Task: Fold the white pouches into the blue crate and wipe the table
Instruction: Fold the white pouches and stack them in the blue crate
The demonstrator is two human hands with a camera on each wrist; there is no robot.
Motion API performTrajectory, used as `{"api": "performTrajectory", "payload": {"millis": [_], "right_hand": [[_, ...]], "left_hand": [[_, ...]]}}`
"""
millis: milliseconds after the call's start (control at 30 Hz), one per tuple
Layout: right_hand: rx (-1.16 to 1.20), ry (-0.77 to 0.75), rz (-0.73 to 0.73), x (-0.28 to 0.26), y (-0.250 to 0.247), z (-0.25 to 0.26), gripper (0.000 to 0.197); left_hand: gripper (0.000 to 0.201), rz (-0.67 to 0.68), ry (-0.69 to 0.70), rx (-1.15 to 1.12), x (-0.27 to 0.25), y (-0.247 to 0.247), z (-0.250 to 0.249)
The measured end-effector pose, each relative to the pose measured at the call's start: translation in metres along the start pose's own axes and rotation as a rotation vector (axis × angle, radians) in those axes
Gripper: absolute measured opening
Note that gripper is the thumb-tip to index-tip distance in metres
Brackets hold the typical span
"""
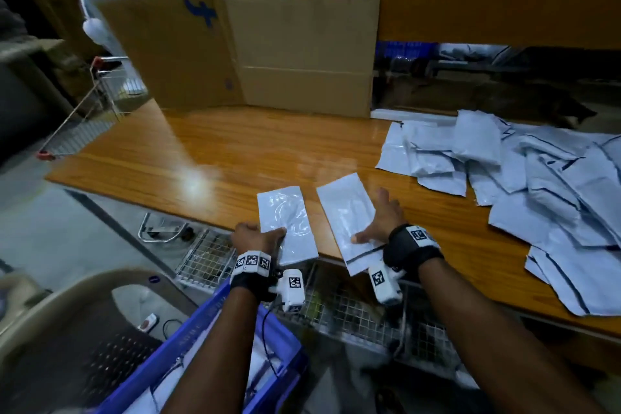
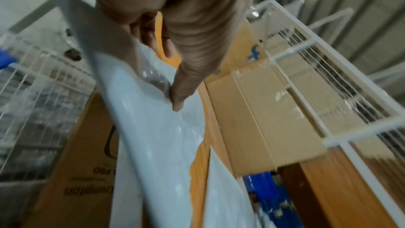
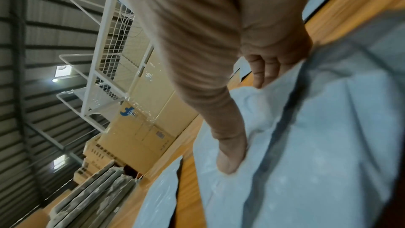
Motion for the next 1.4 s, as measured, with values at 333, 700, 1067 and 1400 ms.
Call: {"api": "performTrajectory", "payload": {"millis": [333, 700, 1067, 1400], "right_hand": [[-0.080, -0.288, 0.071, -0.007, 0.094, 0.093, 0.054], [-0.338, -0.382, 0.374, -0.013, 0.276, 0.153, 0.039], [-0.430, -0.147, 0.635, 0.030, 0.429, 0.099, 0.037], [-0.500, -0.009, 0.440, 0.056, 0.434, 0.071, 0.038]], "left_hand": [[0.033, 0.092, -0.167, -0.278, -0.016, -0.098, 0.111], [0.056, 0.077, -0.549, 0.298, -0.078, -0.217, 0.302], [0.041, 0.267, -0.708, 0.523, -0.078, -0.229, 0.415], [0.054, 0.317, -0.703, 0.486, -0.045, -0.183, 0.416]]}}
Point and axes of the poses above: each hand's wrist, its own x-axis towards the middle knuckle, its own y-axis out of the palm, z = x × y, the point moved 2 cm from there along x, towards the middle knuckle, and after that the axes turned 11 degrees about z, right-handed, at the moved point
